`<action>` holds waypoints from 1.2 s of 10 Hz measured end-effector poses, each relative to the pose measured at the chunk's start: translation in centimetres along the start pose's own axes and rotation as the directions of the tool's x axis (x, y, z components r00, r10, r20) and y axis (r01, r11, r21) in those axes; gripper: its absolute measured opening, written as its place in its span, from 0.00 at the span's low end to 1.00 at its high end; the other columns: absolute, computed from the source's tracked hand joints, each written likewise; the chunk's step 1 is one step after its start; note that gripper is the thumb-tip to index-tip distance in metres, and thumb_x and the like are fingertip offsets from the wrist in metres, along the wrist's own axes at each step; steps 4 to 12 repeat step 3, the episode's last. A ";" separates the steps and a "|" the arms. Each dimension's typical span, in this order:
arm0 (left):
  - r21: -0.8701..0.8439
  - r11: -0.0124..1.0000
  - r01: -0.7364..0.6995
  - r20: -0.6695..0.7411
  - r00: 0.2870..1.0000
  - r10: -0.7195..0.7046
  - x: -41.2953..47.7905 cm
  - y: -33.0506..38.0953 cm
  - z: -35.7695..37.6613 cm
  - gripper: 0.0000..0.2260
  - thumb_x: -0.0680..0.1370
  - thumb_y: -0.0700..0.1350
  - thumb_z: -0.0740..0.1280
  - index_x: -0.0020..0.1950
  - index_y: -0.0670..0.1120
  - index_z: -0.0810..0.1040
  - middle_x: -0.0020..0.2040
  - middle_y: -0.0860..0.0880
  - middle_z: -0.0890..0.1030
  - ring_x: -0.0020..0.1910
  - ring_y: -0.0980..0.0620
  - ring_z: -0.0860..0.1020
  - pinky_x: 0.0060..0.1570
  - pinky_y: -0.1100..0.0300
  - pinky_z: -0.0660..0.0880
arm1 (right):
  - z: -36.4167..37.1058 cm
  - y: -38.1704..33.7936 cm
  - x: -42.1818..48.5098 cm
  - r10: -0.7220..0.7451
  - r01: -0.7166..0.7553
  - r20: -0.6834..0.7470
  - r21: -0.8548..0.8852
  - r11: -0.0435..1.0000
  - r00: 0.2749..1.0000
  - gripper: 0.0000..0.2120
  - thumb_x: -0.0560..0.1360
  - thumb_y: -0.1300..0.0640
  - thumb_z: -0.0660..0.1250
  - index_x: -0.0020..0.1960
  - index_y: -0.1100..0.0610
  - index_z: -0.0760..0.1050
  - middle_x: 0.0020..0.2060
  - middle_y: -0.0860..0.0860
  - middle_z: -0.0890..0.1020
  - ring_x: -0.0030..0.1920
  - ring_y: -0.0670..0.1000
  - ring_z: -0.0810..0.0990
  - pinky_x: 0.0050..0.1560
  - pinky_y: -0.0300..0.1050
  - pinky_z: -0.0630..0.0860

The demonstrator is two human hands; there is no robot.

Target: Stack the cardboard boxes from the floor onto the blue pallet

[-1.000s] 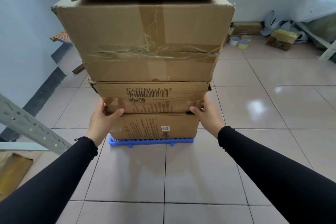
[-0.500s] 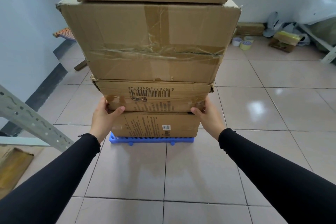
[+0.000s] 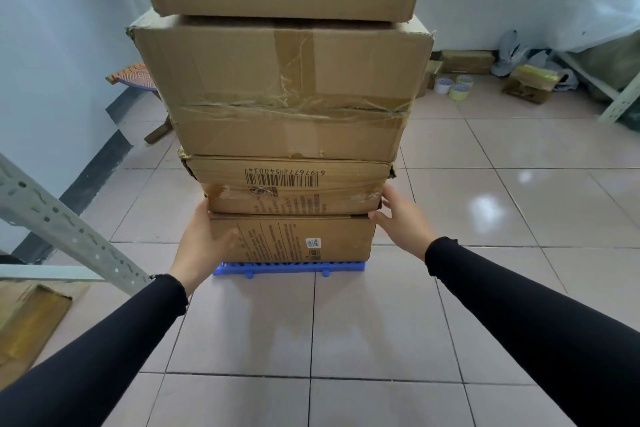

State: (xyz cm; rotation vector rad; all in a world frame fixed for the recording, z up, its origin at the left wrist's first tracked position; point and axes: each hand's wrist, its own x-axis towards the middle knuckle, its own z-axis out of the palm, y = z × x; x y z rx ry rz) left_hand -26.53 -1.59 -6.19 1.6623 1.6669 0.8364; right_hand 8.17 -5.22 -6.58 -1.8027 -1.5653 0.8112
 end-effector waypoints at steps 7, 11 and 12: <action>0.310 0.904 -0.294 0.393 0.906 0.159 -0.3 6.4 0.1 0.30 0.79 0.49 0.71 0.80 0.51 0.67 0.76 0.51 0.73 0.73 0.50 0.72 0.71 0.52 0.70 | -7.1 -2.1 -1.7 -0.035 0.094 0.135 -0.457 0.884 0.990 0.30 0.82 0.49 0.64 0.82 0.51 0.59 0.76 0.53 0.72 0.73 0.55 0.71 0.66 0.46 0.67; 0.310 0.904 -0.294 0.393 0.906 0.159 -0.3 6.4 0.1 0.30 0.79 0.49 0.71 0.80 0.51 0.67 0.76 0.51 0.73 0.73 0.50 0.72 0.71 0.52 0.70 | -7.1 -2.1 -1.7 -0.035 0.094 0.135 -0.457 0.884 0.990 0.30 0.82 0.49 0.64 0.82 0.51 0.59 0.76 0.53 0.72 0.73 0.55 0.71 0.66 0.46 0.67; 0.310 0.904 -0.294 0.393 0.906 0.159 -0.3 6.4 0.1 0.30 0.79 0.49 0.71 0.80 0.51 0.67 0.76 0.51 0.73 0.73 0.50 0.72 0.71 0.52 0.70 | -7.1 -2.1 -1.7 -0.035 0.094 0.135 -0.457 0.884 0.990 0.30 0.82 0.49 0.64 0.82 0.51 0.59 0.76 0.53 0.72 0.73 0.55 0.71 0.66 0.46 0.67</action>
